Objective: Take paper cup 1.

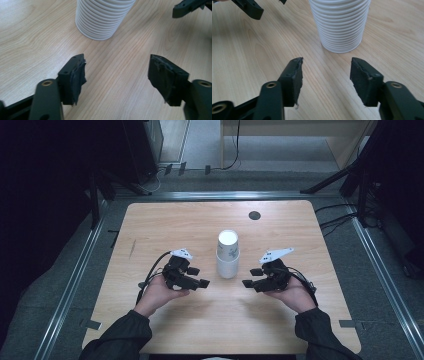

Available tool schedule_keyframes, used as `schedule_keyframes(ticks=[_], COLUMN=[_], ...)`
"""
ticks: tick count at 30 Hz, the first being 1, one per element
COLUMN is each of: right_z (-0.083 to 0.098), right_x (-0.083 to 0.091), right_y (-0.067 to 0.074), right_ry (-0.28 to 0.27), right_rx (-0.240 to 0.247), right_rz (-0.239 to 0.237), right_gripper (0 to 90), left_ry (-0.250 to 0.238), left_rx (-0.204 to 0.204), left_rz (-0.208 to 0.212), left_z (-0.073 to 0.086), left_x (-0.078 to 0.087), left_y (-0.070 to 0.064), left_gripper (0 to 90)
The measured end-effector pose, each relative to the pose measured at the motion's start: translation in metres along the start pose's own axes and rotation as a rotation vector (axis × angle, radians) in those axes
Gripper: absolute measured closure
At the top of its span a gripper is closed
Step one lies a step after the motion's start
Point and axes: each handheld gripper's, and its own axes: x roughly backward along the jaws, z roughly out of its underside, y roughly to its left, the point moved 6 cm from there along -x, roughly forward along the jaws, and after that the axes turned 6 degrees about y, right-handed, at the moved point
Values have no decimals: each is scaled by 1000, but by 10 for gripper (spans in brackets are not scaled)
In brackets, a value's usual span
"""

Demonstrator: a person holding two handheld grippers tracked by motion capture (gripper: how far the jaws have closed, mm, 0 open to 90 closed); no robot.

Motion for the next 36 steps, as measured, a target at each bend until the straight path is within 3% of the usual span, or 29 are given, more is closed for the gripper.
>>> schedule_keyframes(ticks=[4,8,13,16,28,36], right_z=[-2,0,1,0,-6,-9], right_x=[5,8,7,5,4,11], right_y=[1,0,1,0,-1,2], right_ry=[-23,-50,-46,-10,-17,-8], right_rx=[23,47,57,72,93,136], right_rz=[-12,6,10,20,-21,-5], right_gripper=[482,500,500,479,406,368], left_ry=[10,3,13,-6,-11,-12], left_rx=[-19,-22,-26,-20,-25,-45], left_rz=[-11,3,6,1,6,-4], left_z=[3,3,4,3,7,6], left_x=[1,2,1,3,6,7], left_y=[2,3,5,8,10,9], left_gripper=[325,340,342,342,330,313])
